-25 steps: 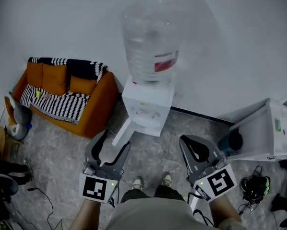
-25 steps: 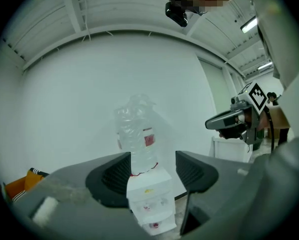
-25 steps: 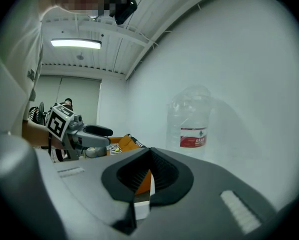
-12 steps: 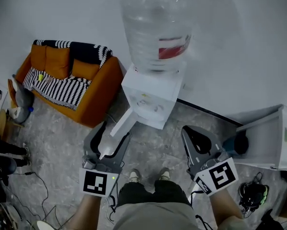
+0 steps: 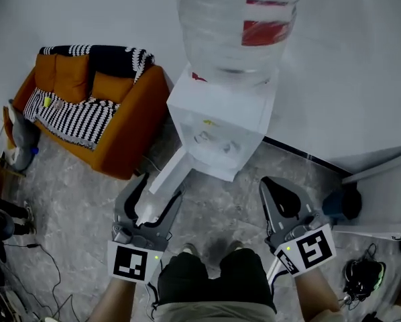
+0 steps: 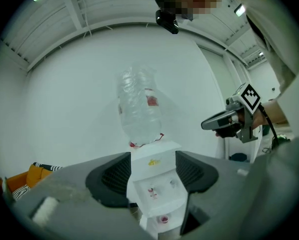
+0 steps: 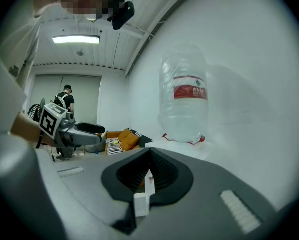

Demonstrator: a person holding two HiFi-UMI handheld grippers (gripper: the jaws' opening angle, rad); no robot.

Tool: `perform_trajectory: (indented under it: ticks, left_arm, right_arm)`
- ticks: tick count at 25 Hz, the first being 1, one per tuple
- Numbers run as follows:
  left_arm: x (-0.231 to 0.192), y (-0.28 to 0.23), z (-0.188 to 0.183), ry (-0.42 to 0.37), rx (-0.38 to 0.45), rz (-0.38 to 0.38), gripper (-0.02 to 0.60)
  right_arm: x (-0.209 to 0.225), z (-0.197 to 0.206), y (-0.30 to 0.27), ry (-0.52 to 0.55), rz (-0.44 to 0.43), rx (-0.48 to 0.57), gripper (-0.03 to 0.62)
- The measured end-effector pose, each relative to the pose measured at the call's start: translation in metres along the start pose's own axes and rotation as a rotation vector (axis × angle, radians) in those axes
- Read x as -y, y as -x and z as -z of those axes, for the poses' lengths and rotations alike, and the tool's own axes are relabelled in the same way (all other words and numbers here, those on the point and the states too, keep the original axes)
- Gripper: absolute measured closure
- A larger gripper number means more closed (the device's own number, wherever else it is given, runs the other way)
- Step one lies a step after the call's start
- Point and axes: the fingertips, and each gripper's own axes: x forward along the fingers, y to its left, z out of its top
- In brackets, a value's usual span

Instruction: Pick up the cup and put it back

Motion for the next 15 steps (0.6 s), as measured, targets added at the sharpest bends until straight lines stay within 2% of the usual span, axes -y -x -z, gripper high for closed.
perform_trajectory:
  ticks: [5, 9, 15]
  left_arm:
    - [0.006, -0.028, 0.081, 0.099, 0.013, 0.022, 0.293]
    - [0.014, -0.055, 0.139, 0.072, 0.033, 0.024, 0.293]
    - [0.027, -0.081, 0.225, 0.054, 0.004, 0.038, 0.293]
  right_arm:
    - [0.003, 0.074, -0.024, -0.051, -0.012, 0.035, 0.591]
    - [0.007, 0.131, -0.046, -0.036, -0.007, 0.062, 0.591]
    - [0.010, 0.208, -0.070, -0.033, -0.024, 0.069, 0.591]
